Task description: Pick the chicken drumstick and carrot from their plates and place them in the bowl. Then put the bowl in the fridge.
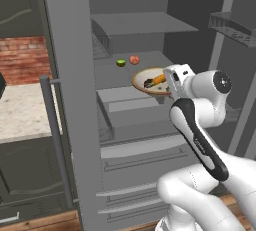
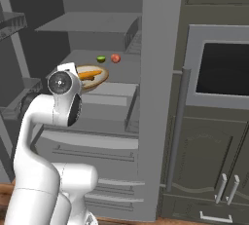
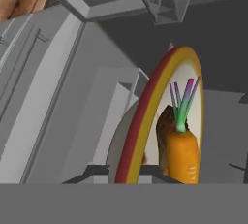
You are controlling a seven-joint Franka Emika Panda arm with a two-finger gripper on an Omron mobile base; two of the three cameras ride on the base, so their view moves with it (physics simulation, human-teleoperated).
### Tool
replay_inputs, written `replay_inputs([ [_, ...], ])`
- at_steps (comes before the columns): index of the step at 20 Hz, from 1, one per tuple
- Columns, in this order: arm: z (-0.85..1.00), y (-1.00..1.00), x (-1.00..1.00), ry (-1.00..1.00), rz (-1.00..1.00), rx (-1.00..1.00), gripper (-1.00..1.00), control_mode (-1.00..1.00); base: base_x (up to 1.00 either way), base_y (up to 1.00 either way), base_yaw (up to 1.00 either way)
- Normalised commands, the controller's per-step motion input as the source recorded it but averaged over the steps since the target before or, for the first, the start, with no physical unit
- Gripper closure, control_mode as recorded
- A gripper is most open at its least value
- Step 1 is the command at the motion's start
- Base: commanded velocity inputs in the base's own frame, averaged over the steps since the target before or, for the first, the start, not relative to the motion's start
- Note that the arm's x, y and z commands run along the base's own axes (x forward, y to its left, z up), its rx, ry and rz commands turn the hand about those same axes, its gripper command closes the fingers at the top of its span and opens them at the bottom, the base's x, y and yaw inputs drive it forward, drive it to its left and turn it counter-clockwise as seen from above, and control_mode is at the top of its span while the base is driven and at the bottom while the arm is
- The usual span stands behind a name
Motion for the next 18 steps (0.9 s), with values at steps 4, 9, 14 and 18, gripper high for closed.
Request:
replay_inputs([
  [4,0.00,0.00,0.31,-0.01,0.00,-0.02,1.00,-1.00,0.00,0.00,0.00],
  [9,0.00,0.00,0.42,0.01,0.00,0.00,1.00,-1.00,0.00,0.00,0.00],
  [14,0.02,0.00,0.43,0.00,0.01,0.00,1.00,-1.00,0.00,0.00,0.00],
  [18,0.00,0.00,0.46,0.00,0.02,0.00,1.00,-1.00,0.00,0.00,0.00],
])
